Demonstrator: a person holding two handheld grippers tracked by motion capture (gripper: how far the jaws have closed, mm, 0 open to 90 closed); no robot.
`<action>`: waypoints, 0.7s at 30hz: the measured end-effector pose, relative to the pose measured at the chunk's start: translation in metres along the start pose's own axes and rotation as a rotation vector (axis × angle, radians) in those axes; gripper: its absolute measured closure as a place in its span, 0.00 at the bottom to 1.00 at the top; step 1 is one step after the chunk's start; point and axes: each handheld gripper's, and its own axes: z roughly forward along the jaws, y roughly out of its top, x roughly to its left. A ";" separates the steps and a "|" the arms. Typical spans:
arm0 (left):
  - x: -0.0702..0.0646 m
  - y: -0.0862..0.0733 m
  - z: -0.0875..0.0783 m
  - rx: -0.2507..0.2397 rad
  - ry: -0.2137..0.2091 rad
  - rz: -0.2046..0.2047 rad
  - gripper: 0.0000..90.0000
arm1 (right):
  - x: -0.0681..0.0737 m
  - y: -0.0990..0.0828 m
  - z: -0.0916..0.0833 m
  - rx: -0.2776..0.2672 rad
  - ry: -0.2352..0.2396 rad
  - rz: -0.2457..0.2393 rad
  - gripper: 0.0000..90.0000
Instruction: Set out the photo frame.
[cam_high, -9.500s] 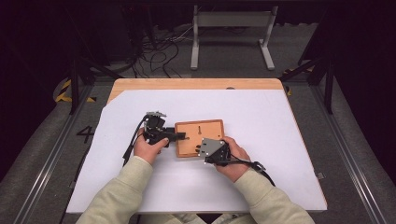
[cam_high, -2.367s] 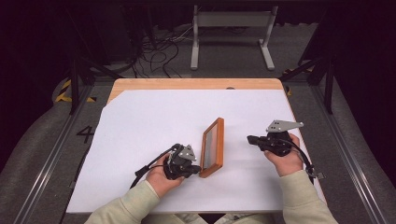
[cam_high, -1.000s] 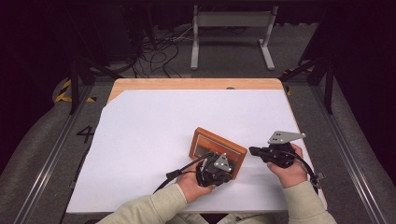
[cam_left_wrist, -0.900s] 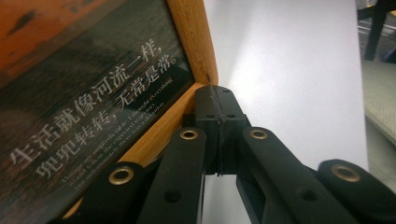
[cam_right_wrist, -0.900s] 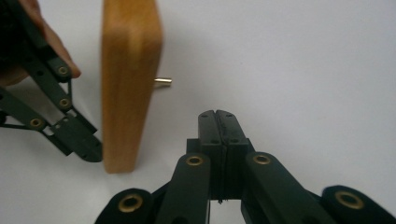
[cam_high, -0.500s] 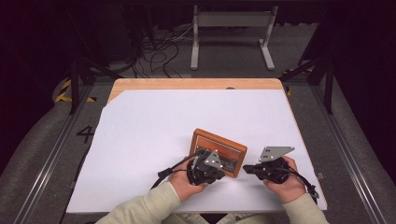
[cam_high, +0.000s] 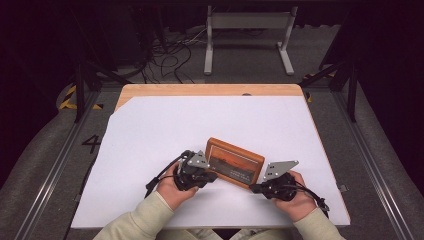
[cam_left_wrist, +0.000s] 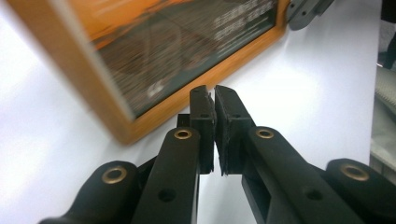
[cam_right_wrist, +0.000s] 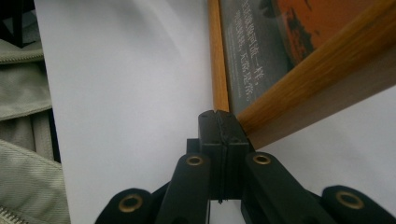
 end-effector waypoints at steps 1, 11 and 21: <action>0.002 -0.002 -0.003 0.001 0.002 -0.004 0.96 | -0.001 0.000 0.000 -0.001 -0.009 0.000 1.00; 0.015 -0.023 -0.018 -0.006 0.038 -0.065 0.95 | -0.022 -0.006 -0.005 -0.021 -0.084 0.030 1.00; 0.020 -0.032 -0.027 -0.020 0.068 -0.090 0.91 | -0.026 -0.008 -0.009 -0.035 -0.090 0.036 1.00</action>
